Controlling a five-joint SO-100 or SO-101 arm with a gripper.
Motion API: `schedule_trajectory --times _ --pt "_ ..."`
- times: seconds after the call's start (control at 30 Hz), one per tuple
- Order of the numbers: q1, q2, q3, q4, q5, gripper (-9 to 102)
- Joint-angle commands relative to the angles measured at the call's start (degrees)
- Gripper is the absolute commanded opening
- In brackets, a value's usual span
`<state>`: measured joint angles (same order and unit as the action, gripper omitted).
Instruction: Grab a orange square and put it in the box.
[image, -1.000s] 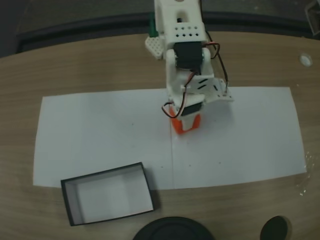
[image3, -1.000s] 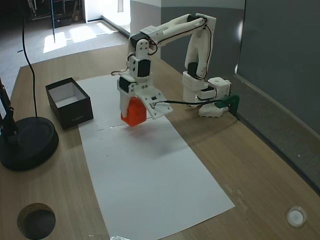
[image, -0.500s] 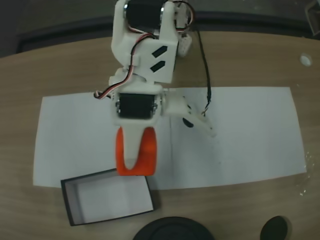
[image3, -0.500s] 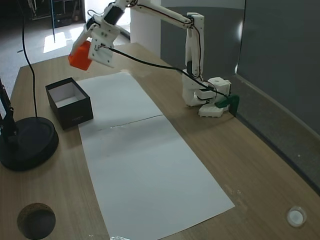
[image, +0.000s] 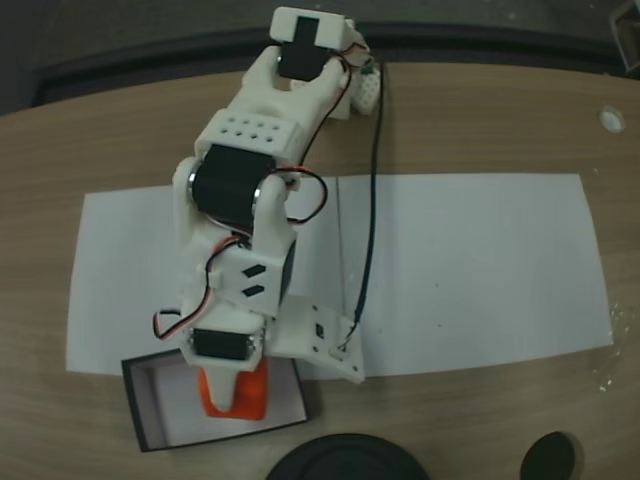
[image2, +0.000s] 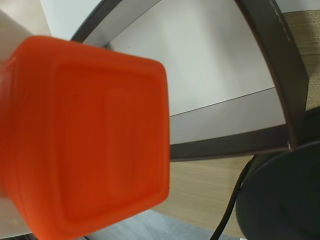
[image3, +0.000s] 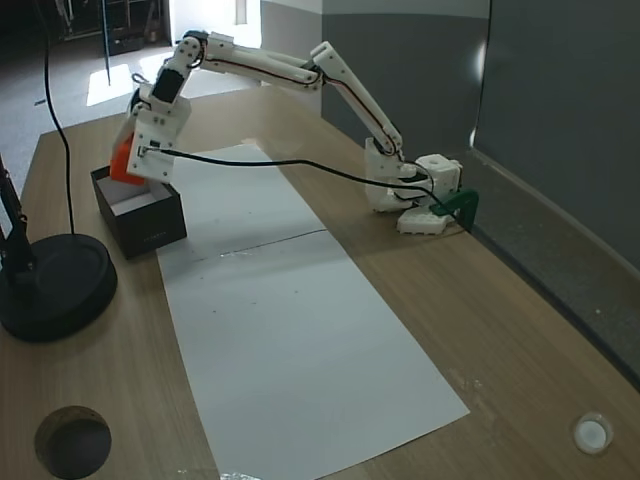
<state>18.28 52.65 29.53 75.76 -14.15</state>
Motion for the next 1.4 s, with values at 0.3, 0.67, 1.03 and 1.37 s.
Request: schedule_trajectory --times 0.3,0.67,1.03,1.37 --pt "0.62 -2.64 -6.59 0.35 0.18 19" --pt "-0.09 1.23 -15.82 14.41 0.26 35" --pt "-2.02 26.46 -9.84 23.82 8.79 0" --pt "-14.33 70.75 32.34 23.12 8.53 0"
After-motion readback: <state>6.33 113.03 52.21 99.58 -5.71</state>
